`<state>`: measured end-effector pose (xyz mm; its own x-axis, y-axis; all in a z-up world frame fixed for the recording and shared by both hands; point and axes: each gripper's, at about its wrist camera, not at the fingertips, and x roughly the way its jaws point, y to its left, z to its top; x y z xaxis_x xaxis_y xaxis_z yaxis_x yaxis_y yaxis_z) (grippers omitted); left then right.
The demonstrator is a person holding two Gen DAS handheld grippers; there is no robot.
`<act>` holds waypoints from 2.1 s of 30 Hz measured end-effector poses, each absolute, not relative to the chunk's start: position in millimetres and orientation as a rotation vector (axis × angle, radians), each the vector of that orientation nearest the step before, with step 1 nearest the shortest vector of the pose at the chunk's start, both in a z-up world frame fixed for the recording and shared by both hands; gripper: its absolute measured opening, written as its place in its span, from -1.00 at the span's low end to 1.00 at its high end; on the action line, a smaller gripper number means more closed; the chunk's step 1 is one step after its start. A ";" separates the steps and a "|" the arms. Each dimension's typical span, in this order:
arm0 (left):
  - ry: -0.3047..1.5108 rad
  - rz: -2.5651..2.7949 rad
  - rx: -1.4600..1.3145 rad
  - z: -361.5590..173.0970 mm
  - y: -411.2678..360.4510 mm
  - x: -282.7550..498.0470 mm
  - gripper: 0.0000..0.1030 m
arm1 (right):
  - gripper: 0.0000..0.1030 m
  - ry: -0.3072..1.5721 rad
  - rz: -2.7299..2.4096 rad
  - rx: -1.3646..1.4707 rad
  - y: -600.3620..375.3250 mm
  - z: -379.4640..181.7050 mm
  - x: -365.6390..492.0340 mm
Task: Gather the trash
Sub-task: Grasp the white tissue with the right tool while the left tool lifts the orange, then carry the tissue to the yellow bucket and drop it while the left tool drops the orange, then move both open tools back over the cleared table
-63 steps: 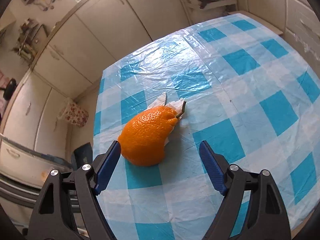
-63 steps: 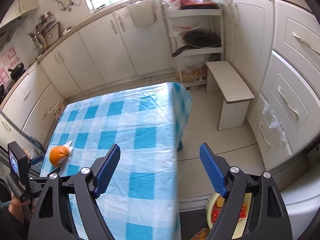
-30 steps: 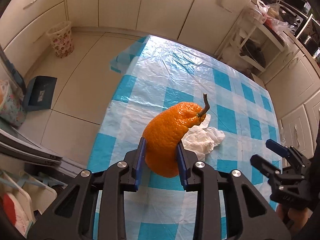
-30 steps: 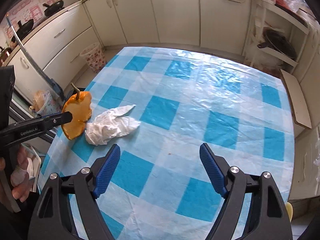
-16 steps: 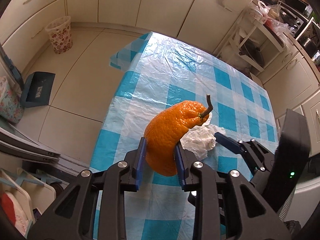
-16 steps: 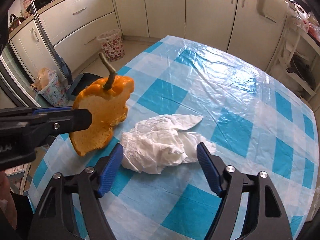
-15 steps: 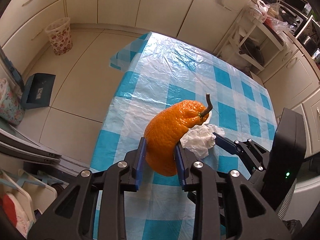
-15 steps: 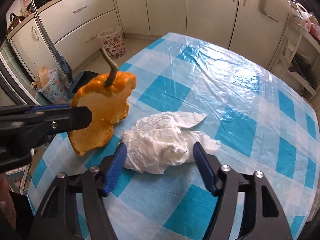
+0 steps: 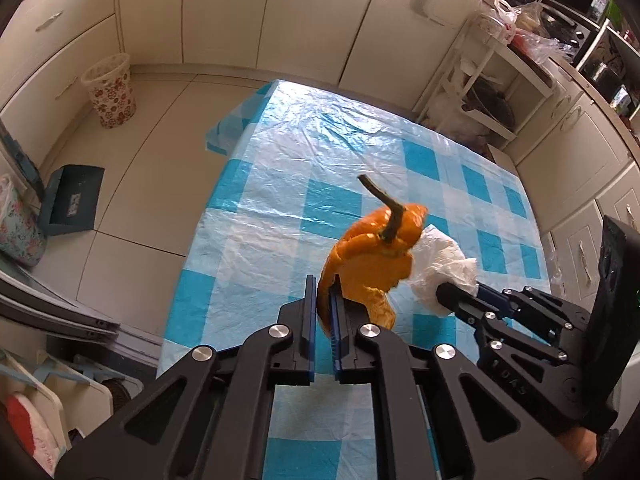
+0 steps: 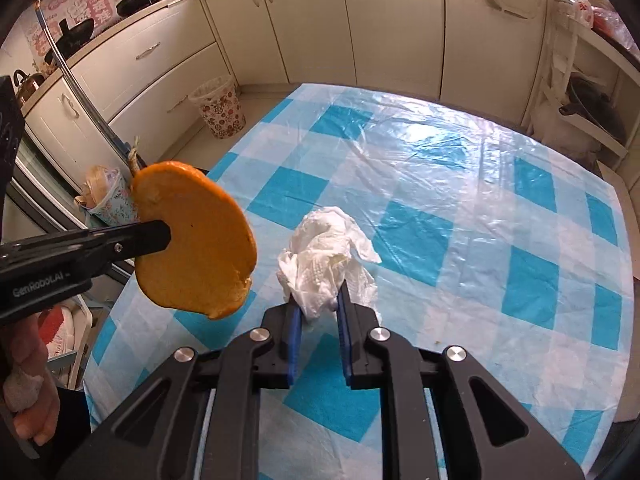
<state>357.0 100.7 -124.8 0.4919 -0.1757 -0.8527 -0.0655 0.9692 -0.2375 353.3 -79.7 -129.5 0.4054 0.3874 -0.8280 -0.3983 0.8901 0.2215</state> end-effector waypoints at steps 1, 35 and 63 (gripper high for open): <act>1.052 -0.082 -0.246 -123.4 96.1 356.4 -0.89 | -0.67 1.036 0.489 -0.011 -87.5 -126.0 351.3; 1.168 -0.706 -0.047 -163.4 -293.2 260.6 -0.89 | -0.05 1.383 -0.197 -0.149 -440.7 -198.4 240.9; 1.099 -0.509 0.286 -173.8 -396.4 218.3 0.24 | 0.66 0.725 -0.192 0.335 -501.4 -30.0 228.3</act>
